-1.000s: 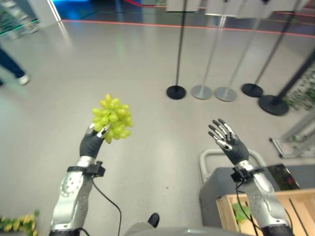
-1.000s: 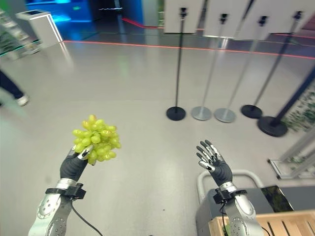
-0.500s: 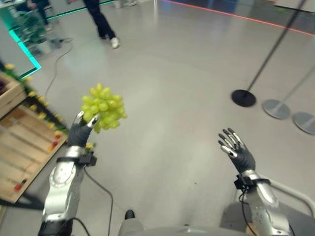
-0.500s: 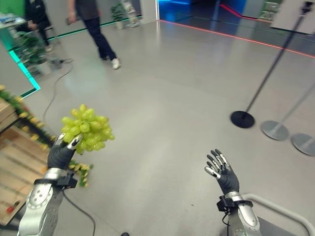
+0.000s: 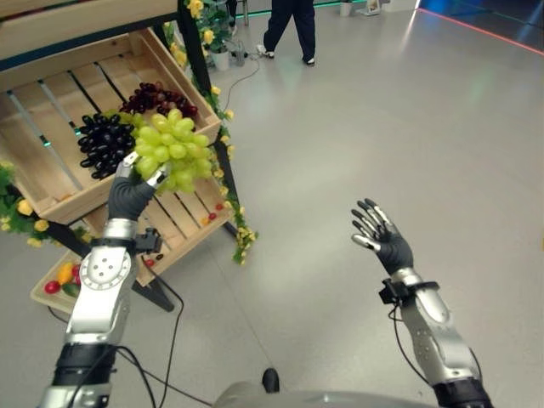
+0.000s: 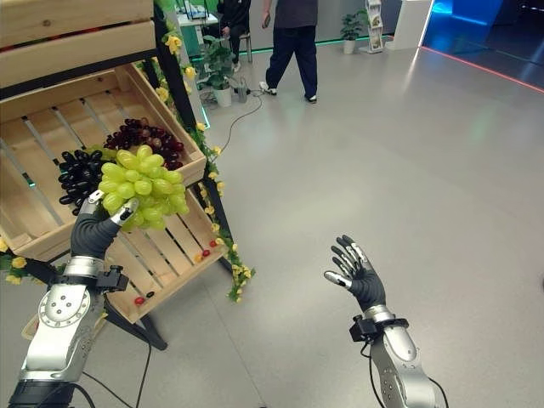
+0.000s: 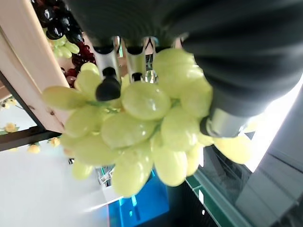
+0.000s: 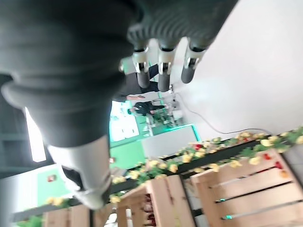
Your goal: Pick up the fruits from the basket on one side to the basket on the other side
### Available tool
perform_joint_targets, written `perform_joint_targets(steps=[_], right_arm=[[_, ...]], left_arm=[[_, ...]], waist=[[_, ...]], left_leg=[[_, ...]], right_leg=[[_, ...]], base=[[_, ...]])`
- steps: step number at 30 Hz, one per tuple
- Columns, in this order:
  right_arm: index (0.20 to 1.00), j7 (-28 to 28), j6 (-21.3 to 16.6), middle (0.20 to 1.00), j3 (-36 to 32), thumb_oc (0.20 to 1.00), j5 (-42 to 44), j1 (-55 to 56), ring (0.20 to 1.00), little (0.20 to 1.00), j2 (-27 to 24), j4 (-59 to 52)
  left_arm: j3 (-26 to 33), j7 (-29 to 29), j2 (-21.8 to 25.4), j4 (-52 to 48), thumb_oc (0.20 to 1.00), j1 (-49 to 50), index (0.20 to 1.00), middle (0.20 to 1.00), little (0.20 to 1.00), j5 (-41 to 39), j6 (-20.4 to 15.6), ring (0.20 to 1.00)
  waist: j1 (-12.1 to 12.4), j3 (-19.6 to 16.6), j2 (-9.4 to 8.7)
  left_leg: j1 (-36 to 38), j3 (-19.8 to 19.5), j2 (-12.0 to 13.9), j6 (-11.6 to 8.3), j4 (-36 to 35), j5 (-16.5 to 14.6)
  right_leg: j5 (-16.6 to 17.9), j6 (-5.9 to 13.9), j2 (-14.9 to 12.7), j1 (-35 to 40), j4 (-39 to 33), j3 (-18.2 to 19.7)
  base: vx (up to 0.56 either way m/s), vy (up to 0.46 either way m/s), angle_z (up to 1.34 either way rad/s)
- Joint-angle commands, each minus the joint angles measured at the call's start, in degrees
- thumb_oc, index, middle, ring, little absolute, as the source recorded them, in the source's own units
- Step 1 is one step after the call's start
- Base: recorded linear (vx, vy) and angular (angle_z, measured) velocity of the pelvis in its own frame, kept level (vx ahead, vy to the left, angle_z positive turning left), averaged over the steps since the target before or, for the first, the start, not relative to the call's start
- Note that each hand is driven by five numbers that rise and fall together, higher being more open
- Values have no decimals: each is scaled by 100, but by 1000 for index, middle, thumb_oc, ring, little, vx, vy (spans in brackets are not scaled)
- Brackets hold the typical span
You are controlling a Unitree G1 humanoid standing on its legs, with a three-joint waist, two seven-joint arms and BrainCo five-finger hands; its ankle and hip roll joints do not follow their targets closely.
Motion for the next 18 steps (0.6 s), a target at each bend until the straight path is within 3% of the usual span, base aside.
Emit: perform_joint_targets(steps=[1,3,4,7,14,15,16,18], right_arm=[[1000,-1,-391,1000,-347,1000,17,-40,1000,1000,-130,-195],[1000,-22,-411,1000,-464,1000,-5,89,1000,1000,-160,-129],[1000,-35,-427,1000,-486,1000,-16,140,1000,1000,-169,-124],[1000,42,-430,1000,-571,1000,-61,309,1000,1000,-228,-118],[1000,211,-319,1000,-561,1000,73,486,1000,1000,-346,10],[1000,248,-312,1000,-592,1000,123,569,1000,1000,-382,32],[1000,268,-314,1000,-619,1000,212,607,1000,1000,-436,33],[1000,294,-288,1000,-630,1000,265,636,1000,1000,-541,61]], left_arm=[[27,-94,194,-491,200,-503,200,200,200,165,-507,200],[-124,-175,192,-479,200,-652,200,200,200,140,-520,200],[-232,-196,194,-504,200,-782,200,200,200,203,-524,200],[-312,-244,218,-551,200,-847,200,200,200,318,-572,200],[-177,-121,487,-393,200,-971,200,200,200,425,-539,200],[-204,-110,528,-271,200,-1010,200,200,200,491,-527,200],[-220,-50,601,-126,200,-1124,200,200,200,568,-526,200],[-225,-7,756,59,200,-1285,200,200,200,604,-499,200]], waist=[[-291,-158,-128],[-497,-199,-231],[-538,-211,-276],[-523,-324,-313],[-572,-531,-226],[-624,-511,-239],[-678,-422,-248],[-673,-232,-287]], left_leg=[[381,-157,-294,-248,-315,-328],[503,-570,-475,-258,-329,-362],[560,-737,-554,-289,-334,-372],[664,-865,-625,-361,-319,-452],[721,-747,-439,-571,-295,-580],[614,-694,-469,-706,156,-640],[345,-470,-501,-940,925,-522],[-161,-212,-521,-1332,1773,-148]], right_leg=[[609,-114,-101,-145,-1340,-503],[790,-64,343,-207,-2200,121],[912,3,410,-262,-2401,340],[1035,-8,274,202,-2827,-20],[929,-120,358,643,-3198,-149],[894,-151,359,748,-3263,-172],[892,-170,319,850,-3308,-193],[893,-218,258,993,-3373,-151]], base=[[241,-34,132],[244,-40,103],[265,-43,148],[195,-83,118],[157,-127,41],[127,-142,22],[66,-96,44],[2,-93,39]])
